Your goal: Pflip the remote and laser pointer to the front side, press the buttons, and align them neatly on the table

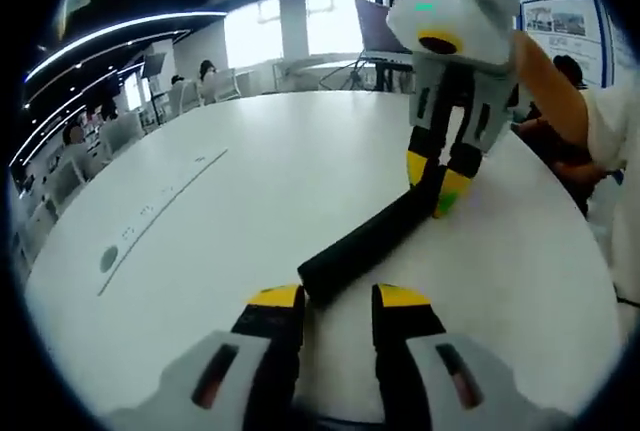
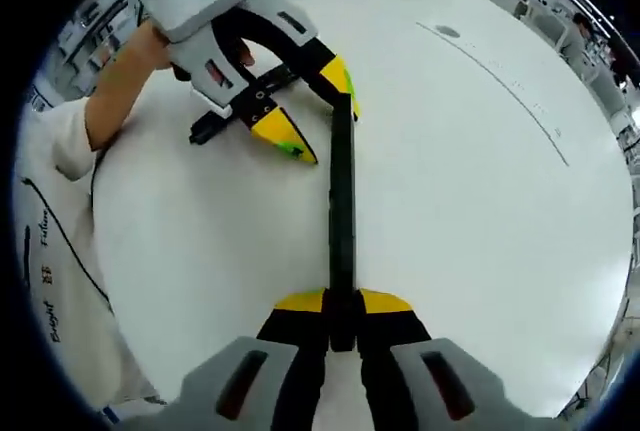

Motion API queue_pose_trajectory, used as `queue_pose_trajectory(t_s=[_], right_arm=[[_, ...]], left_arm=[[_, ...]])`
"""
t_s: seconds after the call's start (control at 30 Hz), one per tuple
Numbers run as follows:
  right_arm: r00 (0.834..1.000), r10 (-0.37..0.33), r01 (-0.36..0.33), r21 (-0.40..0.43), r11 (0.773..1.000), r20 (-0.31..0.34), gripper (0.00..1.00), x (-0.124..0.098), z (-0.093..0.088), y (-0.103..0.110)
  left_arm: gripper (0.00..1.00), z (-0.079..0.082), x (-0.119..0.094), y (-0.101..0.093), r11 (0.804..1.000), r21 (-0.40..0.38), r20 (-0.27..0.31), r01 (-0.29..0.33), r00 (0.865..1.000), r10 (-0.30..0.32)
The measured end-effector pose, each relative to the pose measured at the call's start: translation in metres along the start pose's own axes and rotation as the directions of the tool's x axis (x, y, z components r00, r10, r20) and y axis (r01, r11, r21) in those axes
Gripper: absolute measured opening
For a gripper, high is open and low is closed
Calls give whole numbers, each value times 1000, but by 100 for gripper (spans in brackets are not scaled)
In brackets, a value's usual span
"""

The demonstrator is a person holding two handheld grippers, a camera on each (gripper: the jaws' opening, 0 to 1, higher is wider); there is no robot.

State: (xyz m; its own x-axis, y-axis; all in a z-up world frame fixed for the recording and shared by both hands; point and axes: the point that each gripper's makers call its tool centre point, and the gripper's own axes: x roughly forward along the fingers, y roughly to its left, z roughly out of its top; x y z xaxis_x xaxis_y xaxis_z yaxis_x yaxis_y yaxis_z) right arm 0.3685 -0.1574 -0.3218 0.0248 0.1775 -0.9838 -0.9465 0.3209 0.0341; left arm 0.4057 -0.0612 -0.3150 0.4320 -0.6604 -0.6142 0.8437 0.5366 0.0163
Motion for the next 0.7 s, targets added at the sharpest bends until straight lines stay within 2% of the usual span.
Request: queue_pose_trajectory(t_s=[0.07,0.13,0.27,0.4,0.43,0.5,0.6,0.7], right_arm=[[996,10,-11,-12,1000,-87,13,1,1,-1],[989,18,-20,-8,1000,-149,14,2,1,-1],[983,-3,7,21,1000,-183,13,3,-1,2],[992,3,0,21,1000,-129,13,1,-5,2],[993,8,-6,20,1000,-116,13,1,-6,2],[996,13,-11,25,1000,-94,13,0,-7,3],[998,23,-21,27,999,-61,13,0,-6,3],[998,64,-62,53,997,-28,13,-1,-4,6]], left_arm=[[30,-2,-1,1,1000,-4,-4,-2,1000,2],[29,-4,-1,2,1000,-14,-5,-4,1000,4],[29,-5,1,3,999,-33,10,-5,1000,6],[24,-4,2,7,999,-48,27,-18,999,19],[23,-3,2,8,995,-94,35,-27,999,30],[22,0,0,7,990,-142,56,-2,998,10],[22,5,-5,8,986,-163,90,30,996,-15],[22,8,-7,9,981,-188,103,41,994,-22]])
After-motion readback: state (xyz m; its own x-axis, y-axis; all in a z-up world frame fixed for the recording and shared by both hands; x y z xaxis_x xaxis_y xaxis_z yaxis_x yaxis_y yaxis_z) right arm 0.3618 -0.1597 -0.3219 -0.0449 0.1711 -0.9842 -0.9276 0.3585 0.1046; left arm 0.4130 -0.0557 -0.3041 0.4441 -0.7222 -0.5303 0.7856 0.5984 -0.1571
